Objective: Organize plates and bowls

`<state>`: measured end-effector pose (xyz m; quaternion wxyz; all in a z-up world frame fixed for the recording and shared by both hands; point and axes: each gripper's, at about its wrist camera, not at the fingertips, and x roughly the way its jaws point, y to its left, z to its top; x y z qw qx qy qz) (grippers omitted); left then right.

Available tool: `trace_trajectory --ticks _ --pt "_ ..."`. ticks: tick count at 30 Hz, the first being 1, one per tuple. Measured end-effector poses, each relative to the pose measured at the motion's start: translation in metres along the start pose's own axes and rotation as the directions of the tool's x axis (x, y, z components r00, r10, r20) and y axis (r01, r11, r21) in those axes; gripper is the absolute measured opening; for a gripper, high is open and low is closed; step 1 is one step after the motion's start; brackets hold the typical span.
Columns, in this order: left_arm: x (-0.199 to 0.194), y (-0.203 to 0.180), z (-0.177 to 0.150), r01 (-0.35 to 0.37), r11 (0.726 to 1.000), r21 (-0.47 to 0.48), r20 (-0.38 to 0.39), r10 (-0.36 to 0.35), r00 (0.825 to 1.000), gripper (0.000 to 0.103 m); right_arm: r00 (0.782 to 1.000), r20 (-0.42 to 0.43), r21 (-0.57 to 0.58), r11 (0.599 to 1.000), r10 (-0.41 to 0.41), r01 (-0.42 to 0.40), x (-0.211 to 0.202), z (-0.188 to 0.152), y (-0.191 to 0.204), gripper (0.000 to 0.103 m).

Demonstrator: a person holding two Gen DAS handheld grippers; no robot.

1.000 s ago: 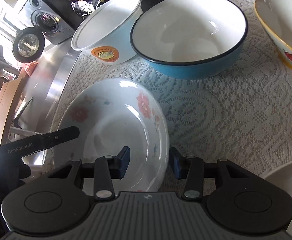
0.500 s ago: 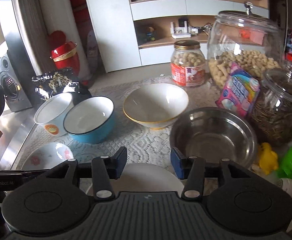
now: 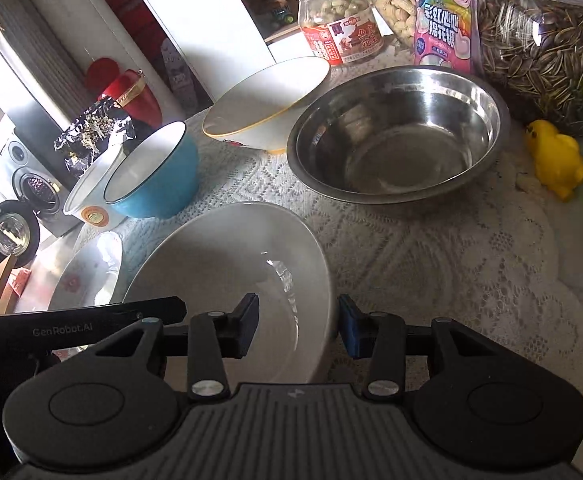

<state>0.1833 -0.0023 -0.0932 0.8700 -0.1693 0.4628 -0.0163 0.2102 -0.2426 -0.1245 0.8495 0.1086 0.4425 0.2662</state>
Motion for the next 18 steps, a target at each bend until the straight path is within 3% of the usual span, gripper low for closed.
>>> trace_trajectory --ticks 8,14,18 --pt "0.019 -0.009 -0.005 -0.047 0.999 0.023 -0.072 0.048 0.996 0.034 0.997 -0.076 0.036 0.999 0.012 -0.009 0.017 -0.003 -0.003 0.038" --pt "0.017 -0.013 -0.014 -0.061 0.998 0.034 -0.034 0.062 0.997 0.038 0.996 -0.059 -0.019 0.998 -0.065 0.064 0.019 -0.008 0.012 0.041" --pt "0.013 -0.016 -0.013 -0.095 0.995 0.022 -0.060 0.096 0.994 0.040 0.993 -0.058 -0.044 0.994 -0.105 0.103 0.018 -0.009 0.026 0.045"
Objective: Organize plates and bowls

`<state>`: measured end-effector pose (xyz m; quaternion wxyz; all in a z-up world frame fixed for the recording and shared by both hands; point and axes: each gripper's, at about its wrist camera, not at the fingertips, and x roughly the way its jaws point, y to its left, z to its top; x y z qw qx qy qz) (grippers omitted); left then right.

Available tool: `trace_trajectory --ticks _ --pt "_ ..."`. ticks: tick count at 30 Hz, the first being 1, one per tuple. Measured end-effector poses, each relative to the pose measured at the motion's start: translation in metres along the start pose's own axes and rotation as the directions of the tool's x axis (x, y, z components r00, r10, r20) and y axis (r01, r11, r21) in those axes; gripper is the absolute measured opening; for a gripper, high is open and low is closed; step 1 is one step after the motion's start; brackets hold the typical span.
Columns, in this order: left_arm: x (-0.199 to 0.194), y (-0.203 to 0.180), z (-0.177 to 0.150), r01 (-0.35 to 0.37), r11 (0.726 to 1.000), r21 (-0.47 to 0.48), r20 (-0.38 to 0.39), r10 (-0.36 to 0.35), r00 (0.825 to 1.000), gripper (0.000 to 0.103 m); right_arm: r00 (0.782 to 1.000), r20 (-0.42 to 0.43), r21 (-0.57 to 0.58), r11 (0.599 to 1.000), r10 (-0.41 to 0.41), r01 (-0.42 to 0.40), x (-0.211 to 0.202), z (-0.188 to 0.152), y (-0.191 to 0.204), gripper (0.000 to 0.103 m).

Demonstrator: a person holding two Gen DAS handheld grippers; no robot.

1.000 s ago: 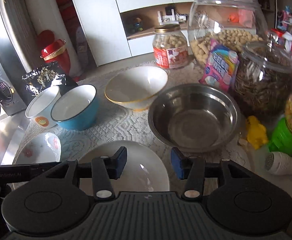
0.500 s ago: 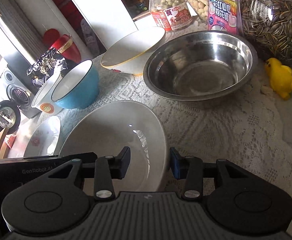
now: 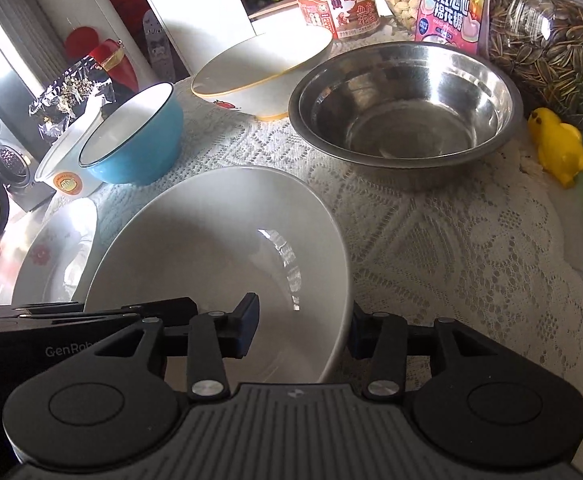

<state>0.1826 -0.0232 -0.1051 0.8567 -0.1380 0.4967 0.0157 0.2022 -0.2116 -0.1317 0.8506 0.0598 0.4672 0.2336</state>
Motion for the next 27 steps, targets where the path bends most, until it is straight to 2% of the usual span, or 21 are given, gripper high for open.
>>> trace_trajectory --ticks 3,11,15,19,27 --pt "-0.009 0.006 -0.003 -0.020 1.000 0.012 0.028 0.019 0.999 0.040 1.000 0.010 -0.027 0.999 0.021 -0.021 -0.006 0.000 0.010 0.045" --pt "-0.043 0.035 -0.004 -0.036 0.999 -0.040 0.128 0.041 0.991 0.038 0.998 0.056 -0.148 0.989 0.029 -0.020 -0.019 0.002 0.056 0.047" --pt "-0.064 0.053 -0.008 -0.025 0.997 -0.068 0.181 0.037 0.983 0.038 0.998 0.050 -0.181 0.983 0.043 -0.034 -0.021 0.004 0.079 0.047" --pt "-0.081 0.071 -0.016 -0.075 0.994 -0.079 0.225 0.091 0.970 0.038 0.997 0.041 -0.229 0.972 0.072 -0.061 -0.017 0.002 0.109 0.048" --pt "-0.100 0.137 -0.039 -0.120 0.970 -0.213 0.230 0.169 0.958 0.038 0.993 -0.042 -0.345 0.931 0.114 -0.122 0.011 -0.005 0.176 0.048"
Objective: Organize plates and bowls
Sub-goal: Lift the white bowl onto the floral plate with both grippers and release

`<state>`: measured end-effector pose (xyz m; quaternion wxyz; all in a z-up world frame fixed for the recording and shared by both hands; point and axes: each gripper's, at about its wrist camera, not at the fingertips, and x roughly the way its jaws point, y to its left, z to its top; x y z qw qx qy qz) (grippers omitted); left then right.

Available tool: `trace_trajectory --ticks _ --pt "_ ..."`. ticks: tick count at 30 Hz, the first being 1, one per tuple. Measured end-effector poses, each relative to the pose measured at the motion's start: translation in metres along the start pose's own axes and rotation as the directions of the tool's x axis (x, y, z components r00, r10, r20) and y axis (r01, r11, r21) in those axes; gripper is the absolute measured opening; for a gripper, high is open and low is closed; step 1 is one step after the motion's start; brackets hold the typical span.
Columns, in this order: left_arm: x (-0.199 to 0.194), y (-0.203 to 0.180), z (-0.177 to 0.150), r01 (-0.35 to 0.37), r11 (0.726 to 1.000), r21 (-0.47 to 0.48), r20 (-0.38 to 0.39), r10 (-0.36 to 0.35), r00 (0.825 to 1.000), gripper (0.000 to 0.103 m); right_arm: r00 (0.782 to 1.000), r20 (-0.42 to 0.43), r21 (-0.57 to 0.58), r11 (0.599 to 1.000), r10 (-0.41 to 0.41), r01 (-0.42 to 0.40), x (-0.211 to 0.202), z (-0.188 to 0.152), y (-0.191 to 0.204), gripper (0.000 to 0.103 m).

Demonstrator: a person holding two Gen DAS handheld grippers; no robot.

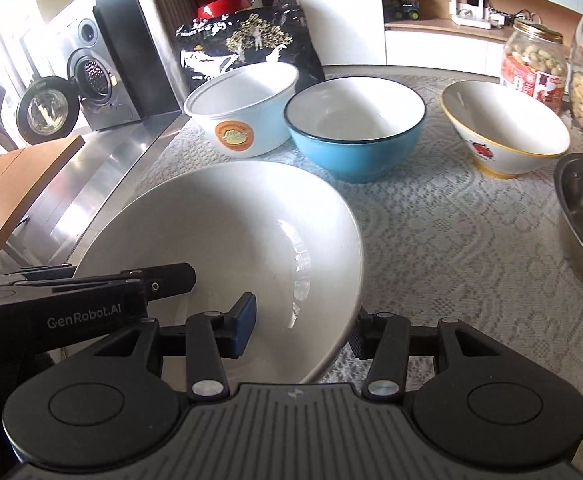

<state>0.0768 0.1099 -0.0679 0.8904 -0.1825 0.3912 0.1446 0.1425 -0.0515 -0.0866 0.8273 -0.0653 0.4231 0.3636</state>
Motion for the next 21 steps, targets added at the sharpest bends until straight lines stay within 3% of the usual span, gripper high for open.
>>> trace_trajectory --ticks 5,14,21 --pt "-0.001 0.028 -0.004 -0.005 0.999 -0.042 0.005 0.005 1.000 0.036 1.000 -0.016 -0.055 0.998 -0.014 0.013 0.013 0.006 0.025 0.051" --pt "0.001 0.040 -0.006 0.029 0.997 -0.067 0.008 -0.028 1.000 0.034 0.998 -0.025 -0.076 0.996 -0.058 0.056 0.018 0.012 0.035 0.051" --pt "-0.006 0.049 -0.005 0.026 0.996 -0.090 0.047 -0.022 0.999 0.034 0.999 -0.034 -0.068 0.997 -0.032 0.030 0.019 0.012 0.041 0.051"
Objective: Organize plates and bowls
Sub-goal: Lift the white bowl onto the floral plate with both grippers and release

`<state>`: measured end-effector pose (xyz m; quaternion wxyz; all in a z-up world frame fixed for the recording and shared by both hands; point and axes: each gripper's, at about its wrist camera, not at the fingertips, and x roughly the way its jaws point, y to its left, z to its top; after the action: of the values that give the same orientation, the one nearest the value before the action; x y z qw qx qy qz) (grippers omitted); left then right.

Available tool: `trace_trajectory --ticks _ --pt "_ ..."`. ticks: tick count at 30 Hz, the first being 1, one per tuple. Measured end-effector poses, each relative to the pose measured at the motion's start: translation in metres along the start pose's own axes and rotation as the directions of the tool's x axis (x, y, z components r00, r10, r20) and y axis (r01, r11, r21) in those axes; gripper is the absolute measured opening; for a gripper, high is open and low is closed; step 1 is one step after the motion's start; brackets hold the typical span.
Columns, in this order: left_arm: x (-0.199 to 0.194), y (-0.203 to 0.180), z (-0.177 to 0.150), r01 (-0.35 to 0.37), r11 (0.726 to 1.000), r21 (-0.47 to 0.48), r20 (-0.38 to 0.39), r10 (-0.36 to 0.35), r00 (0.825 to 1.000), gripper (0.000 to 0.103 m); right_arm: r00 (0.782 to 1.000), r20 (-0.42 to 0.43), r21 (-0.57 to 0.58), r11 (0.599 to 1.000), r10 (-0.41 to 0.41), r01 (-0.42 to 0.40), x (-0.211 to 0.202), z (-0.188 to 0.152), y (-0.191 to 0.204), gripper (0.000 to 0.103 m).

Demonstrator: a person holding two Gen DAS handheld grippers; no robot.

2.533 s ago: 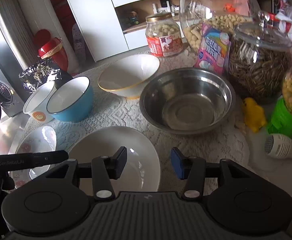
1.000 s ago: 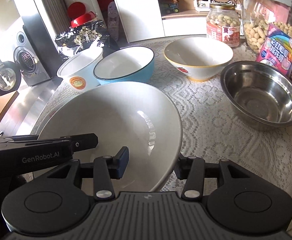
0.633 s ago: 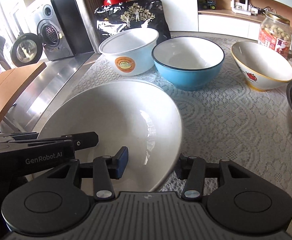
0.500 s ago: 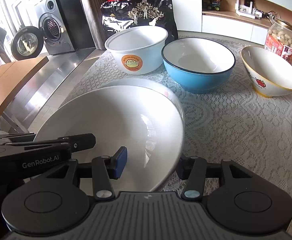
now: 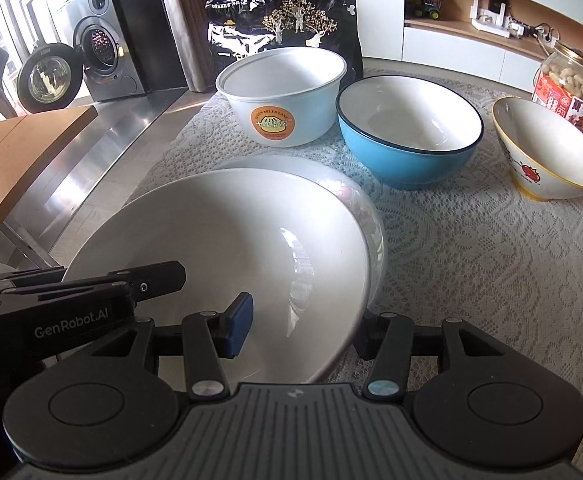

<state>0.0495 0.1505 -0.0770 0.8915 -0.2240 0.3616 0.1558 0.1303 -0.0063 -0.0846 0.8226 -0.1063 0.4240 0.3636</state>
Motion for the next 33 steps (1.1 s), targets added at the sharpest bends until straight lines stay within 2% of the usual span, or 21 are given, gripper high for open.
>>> trace_trajectory --ticks 3,9,16,24,33 --pt "-0.002 0.004 0.004 -0.009 1.000 -0.008 0.019 0.009 1.000 0.034 1.000 0.008 -0.008 1.000 0.015 -0.015 0.002 0.003 0.003 0.051" --pt "0.003 0.006 0.005 -0.020 1.000 -0.010 0.008 0.020 1.000 0.033 1.000 -0.020 0.021 1.000 0.021 -0.021 0.016 0.008 -0.001 0.051" --pt "0.019 0.011 0.012 -0.003 0.998 -0.062 -0.038 0.001 0.999 0.032 0.998 -0.042 0.079 0.996 0.040 -0.037 0.027 0.014 -0.013 0.051" --pt "0.018 0.014 0.012 0.024 0.997 -0.075 -0.070 -0.029 0.997 0.031 0.998 -0.033 0.102 0.994 0.051 -0.047 0.018 0.012 -0.018 0.051" --pt "0.011 0.011 0.012 0.013 0.998 -0.053 -0.068 -0.016 0.998 0.030 0.999 -0.018 0.110 0.993 0.041 -0.039 0.012 0.010 -0.018 0.051"
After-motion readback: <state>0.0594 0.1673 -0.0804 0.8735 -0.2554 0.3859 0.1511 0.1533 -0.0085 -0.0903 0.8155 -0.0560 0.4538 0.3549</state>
